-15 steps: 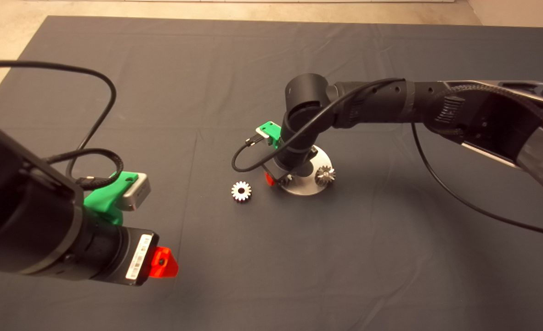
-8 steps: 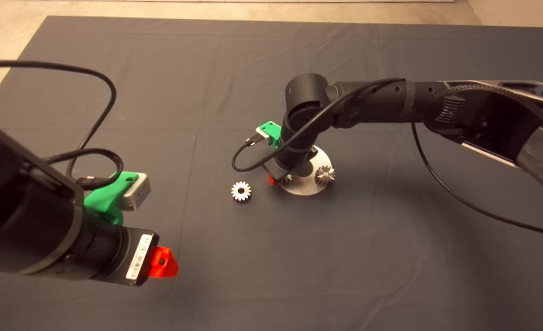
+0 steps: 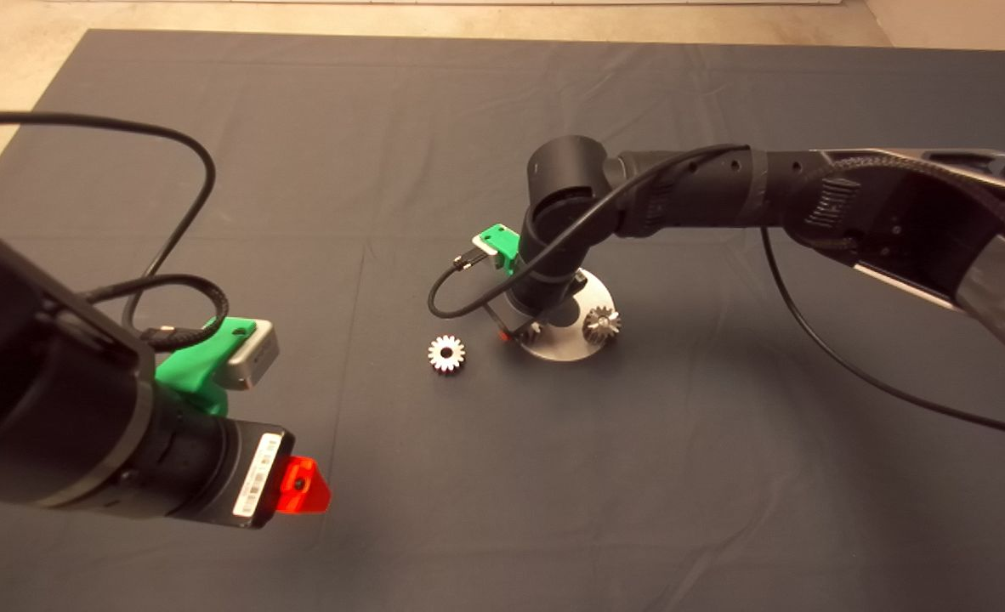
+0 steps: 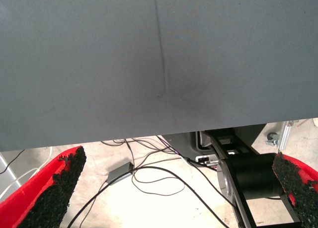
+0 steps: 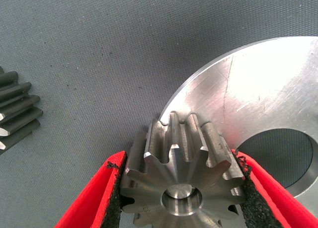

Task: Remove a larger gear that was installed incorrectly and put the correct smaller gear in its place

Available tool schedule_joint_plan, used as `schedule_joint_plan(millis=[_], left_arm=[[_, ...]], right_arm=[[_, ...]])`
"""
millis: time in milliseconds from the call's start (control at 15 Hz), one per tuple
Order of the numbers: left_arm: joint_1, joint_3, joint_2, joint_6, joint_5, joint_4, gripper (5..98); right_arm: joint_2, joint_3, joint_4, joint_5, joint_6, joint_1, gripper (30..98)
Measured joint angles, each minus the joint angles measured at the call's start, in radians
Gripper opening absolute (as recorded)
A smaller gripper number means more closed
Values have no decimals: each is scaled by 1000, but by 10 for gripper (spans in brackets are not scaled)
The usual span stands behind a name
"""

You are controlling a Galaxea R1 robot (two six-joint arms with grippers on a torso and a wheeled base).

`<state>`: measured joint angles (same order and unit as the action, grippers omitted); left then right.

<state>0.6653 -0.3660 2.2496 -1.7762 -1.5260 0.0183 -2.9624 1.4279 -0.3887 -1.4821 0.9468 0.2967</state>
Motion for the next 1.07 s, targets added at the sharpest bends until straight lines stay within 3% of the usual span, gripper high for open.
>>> schedule_joint_plan(millis=[1067], left_arm=[[0,0,0,0,0,0,976]], right_arm=[[-2,-3,0,-4,0,0,496]])
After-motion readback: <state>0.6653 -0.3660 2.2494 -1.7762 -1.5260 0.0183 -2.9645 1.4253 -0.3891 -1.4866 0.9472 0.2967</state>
